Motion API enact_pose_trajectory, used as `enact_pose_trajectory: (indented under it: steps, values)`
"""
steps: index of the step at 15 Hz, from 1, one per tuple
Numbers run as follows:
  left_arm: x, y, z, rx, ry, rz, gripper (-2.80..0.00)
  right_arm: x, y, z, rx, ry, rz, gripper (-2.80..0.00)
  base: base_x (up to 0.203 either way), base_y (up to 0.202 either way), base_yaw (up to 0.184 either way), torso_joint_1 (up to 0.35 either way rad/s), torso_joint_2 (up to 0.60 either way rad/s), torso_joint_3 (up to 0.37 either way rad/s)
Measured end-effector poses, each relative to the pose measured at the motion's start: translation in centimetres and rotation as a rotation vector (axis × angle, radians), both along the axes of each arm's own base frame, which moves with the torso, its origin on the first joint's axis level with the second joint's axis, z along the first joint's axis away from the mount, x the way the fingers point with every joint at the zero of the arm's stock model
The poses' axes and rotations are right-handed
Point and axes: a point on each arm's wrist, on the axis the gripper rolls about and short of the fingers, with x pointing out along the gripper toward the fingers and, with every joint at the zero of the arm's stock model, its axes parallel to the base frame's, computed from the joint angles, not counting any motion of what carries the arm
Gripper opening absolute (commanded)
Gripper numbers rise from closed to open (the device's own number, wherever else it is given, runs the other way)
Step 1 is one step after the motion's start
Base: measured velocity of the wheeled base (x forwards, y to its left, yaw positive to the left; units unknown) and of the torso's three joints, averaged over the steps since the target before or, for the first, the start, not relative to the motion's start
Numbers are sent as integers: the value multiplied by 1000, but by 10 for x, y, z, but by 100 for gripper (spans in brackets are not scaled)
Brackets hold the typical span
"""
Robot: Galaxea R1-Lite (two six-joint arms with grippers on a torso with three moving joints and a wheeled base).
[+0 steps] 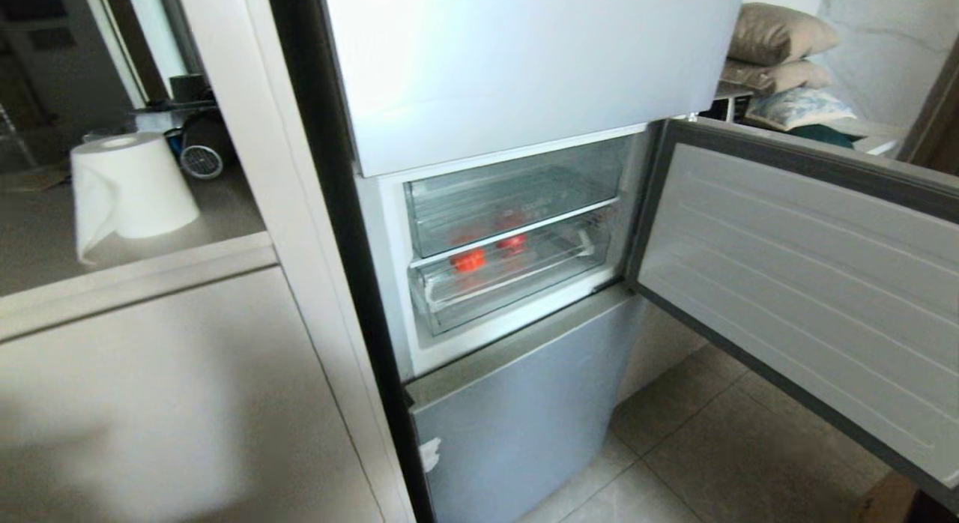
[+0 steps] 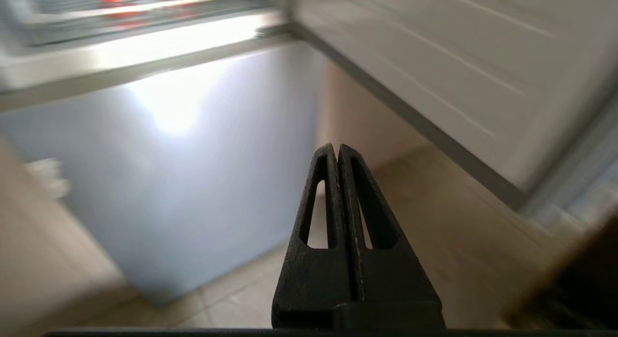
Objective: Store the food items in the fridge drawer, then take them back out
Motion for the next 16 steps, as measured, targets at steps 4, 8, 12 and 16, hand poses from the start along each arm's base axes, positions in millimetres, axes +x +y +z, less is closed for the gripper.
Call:
enact_pose_trajectory:
  steps: [4,8,12,16]
  values:
    - [0,0,0,0,0,0,-280,0,0,0,0,0,0,-280,0,-8,176,4,3,2]
    - [0,0,0,0,0,0,-280,0,0,0,1,0,0,-280,2,-6,176,1,2,2]
    - [0,0,0,0,0,0,-280,0,0,0,2,0,0,-280,2,-6,164,3,3,1]
    - [0,0,0,0,0,0,-280,0,0,0,0,0,1,-280,0,-1,43,2,0,2]
